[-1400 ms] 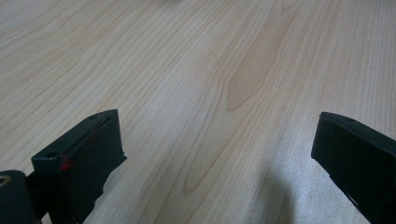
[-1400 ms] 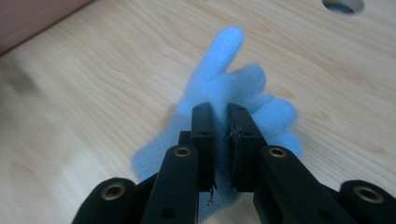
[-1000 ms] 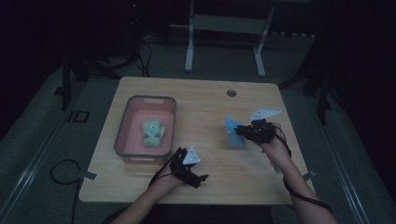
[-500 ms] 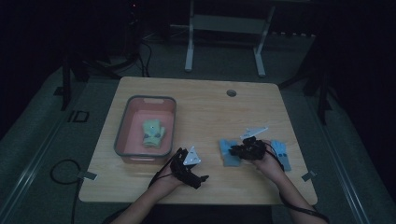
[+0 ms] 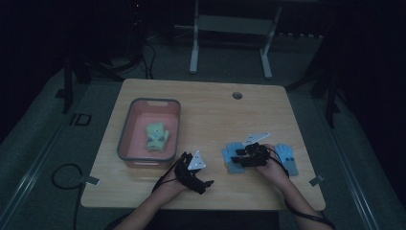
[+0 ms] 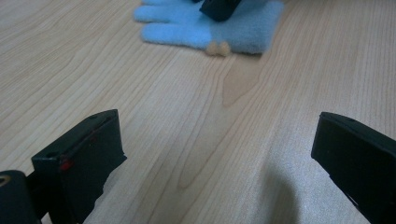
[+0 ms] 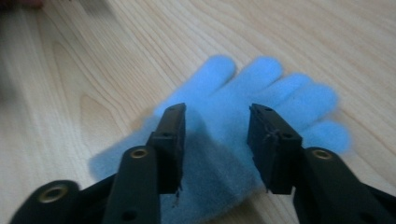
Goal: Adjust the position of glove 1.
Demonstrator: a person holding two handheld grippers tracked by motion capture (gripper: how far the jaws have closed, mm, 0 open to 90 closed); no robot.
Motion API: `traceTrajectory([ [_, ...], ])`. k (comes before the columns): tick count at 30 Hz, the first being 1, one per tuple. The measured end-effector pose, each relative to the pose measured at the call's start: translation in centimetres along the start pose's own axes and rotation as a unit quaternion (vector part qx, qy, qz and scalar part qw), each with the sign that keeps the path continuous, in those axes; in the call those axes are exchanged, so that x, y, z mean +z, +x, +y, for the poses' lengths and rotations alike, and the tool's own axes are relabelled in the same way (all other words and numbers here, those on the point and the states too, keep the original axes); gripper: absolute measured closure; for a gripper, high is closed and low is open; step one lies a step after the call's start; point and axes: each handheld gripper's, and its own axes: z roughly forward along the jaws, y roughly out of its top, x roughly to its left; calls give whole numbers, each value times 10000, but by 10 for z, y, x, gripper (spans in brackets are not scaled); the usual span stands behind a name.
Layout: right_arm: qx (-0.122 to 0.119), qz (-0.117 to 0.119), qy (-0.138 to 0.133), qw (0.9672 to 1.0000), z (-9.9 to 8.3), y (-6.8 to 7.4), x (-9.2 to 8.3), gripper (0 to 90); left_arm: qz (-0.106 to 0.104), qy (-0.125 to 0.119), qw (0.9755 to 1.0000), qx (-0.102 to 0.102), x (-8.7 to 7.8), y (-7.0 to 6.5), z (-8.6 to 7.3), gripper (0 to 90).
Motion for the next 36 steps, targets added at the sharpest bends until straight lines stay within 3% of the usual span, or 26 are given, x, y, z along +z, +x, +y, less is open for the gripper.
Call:
traceTrajectory([
  [6,82,-193,-165,9996,-1,1,-17,464,4,-11,10000,-14,0,1,0,24],
  [8,112,-135,-246,9995,-4,-1,-25,428,6,-13,10000,-12,0,1,0,24],
  [19,387,-336,-354,9981,-19,-18,-57,595,44,0,10000,11,0,1,0,24],
  [28,635,-595,-399,9954,-38,-36,-82,634,57,-5,10000,36,0,0,0,24],
  [29,701,-727,-405,9941,-44,-42,-91,649,55,-4,10000,30,0,0,0,24],
  [34,853,-932,-373,9913,-58,-58,-107,672,65,-12,10000,37,0,0,0,24],
  [36,1016,-1095,-295,9883,-72,-69,-117,676,64,-7,10000,39,1,0,0,24],
])
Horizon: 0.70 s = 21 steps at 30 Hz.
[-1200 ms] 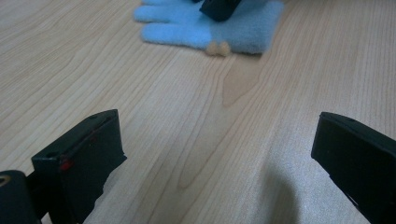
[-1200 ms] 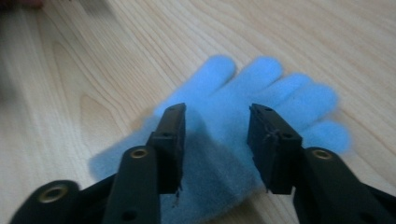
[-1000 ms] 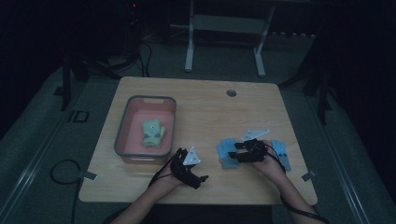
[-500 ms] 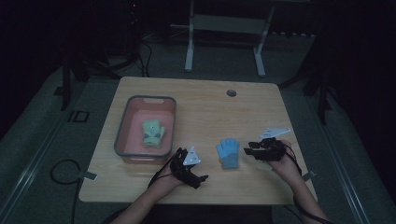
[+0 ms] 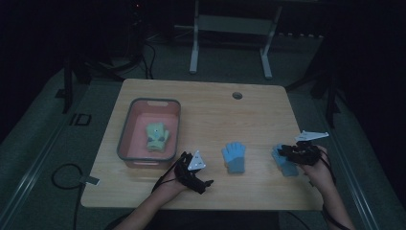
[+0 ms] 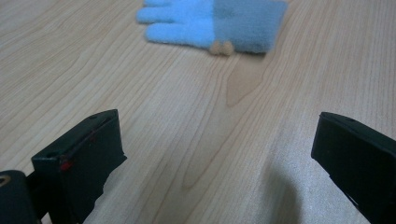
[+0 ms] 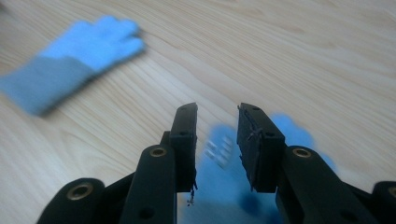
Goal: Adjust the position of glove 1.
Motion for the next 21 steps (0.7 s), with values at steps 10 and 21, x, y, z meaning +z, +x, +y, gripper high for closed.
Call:
traceTrajectory([
  [10,155,-165,337,9992,-31,-17,5,627,13,15,10000,2,1,0,0,24],
  [21,197,-275,313,9989,-42,-11,14,801,10,35,10000,19,1,-1,0,24],
])
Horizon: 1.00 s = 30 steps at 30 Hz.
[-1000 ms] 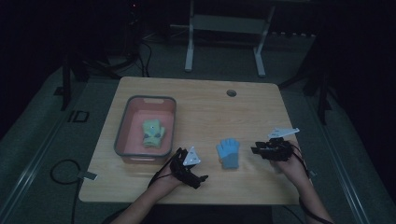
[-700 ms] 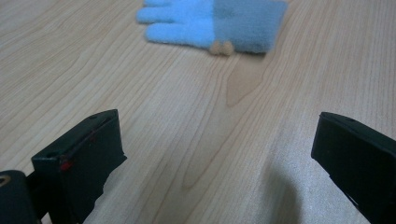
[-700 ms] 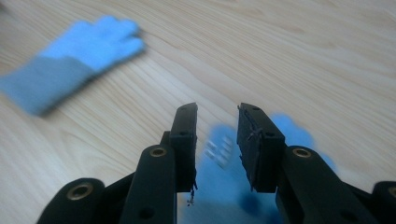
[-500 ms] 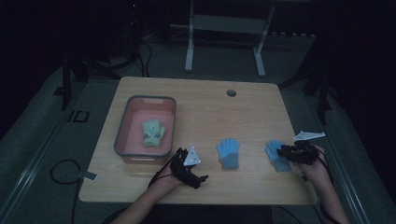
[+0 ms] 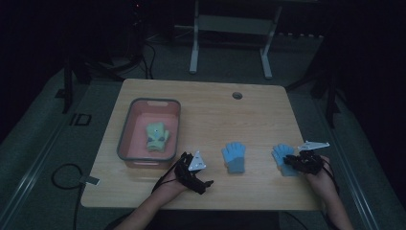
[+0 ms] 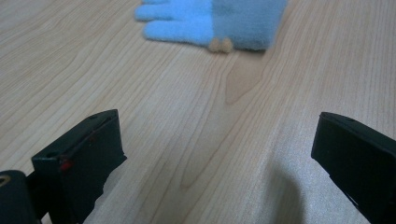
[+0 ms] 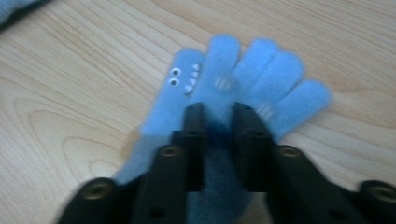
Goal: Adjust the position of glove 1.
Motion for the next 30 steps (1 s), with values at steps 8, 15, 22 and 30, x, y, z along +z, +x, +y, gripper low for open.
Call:
traceTrajectory([
  [8,256,-206,57,9994,2,8,0,853,-7,-13,10000,1,0,0,0,24],
  [15,656,-378,-316,9966,17,15,-15,863,2,-14,10000,1,0,0,0,24],
  [22,711,-382,-603,9949,46,36,-34,864,-1,-10,10000,0,0,0,0,24],
  [30,553,-218,-731,9955,75,69,-36,864,-6,-40,10000,-5,-1,0,0,24],
])
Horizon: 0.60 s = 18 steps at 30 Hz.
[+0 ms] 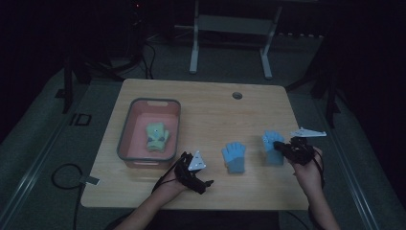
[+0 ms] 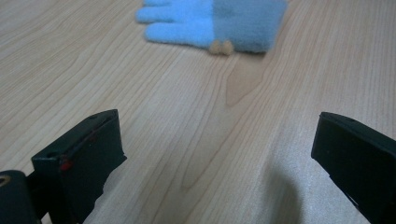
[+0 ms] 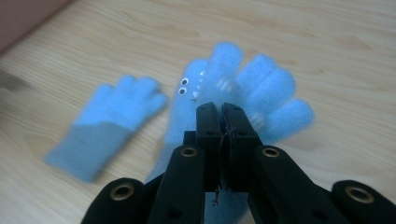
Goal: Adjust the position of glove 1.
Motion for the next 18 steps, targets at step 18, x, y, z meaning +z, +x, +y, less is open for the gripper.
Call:
traceTrajectory([
  [18,-29,343,29,9994,22,64,31,864,-9,-22,10000,5,0,1,0,24],
])
